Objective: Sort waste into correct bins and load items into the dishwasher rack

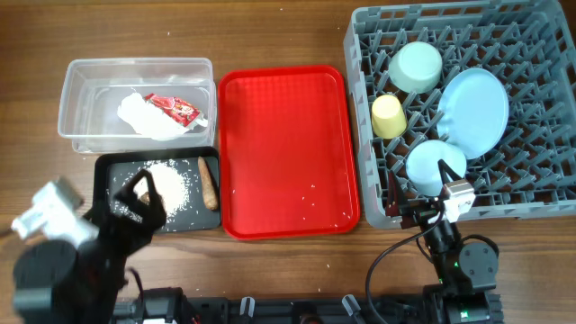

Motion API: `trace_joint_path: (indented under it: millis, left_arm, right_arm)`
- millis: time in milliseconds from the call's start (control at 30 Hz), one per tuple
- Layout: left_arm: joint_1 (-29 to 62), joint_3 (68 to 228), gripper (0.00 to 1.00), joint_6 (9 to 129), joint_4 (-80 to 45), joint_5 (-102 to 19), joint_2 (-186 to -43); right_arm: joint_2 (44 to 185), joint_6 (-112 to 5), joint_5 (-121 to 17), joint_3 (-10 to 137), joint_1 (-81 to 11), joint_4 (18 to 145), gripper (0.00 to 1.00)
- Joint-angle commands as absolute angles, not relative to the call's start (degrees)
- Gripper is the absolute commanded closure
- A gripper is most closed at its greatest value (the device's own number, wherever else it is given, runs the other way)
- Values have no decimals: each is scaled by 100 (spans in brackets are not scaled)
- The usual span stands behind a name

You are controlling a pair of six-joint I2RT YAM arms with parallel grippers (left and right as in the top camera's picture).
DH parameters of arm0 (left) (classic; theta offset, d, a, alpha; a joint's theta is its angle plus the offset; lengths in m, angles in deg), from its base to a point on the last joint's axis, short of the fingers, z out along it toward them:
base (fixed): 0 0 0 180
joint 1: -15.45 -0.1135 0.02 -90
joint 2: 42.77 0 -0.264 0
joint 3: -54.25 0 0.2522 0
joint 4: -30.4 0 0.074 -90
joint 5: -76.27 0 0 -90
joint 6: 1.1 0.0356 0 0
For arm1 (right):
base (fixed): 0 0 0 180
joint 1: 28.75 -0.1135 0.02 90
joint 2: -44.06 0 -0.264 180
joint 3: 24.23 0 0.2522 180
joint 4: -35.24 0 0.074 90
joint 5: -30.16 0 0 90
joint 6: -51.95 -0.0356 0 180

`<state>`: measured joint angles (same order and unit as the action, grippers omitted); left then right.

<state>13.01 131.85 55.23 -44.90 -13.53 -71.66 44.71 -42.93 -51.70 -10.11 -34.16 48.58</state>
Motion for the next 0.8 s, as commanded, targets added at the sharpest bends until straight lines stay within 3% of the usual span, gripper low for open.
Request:
trace_joint_path:
  millis: [0, 267, 600, 767]
  left_arm:
    - [1259, 13154, 0, 5593, -4765, -1210, -6512]
    - [1259, 11655, 0, 5587, -4744, -1189, -5417]
    - [1255, 9150, 0, 5501, -267, -1715, -4296]
    - [1255, 8527, 0, 5503, 1038, -1689, -4296]
  right_arm:
    - [4427, -4271, -5076, -1018, -3398, 4832, 0]
    - [4427, -4271, -5076, -1018, -3398, 4832, 0]
    - [4427, -4271, -5076, -1018, -3398, 4832, 0]
    - [4427, -4269, -5076, -1018, -3398, 4832, 0]
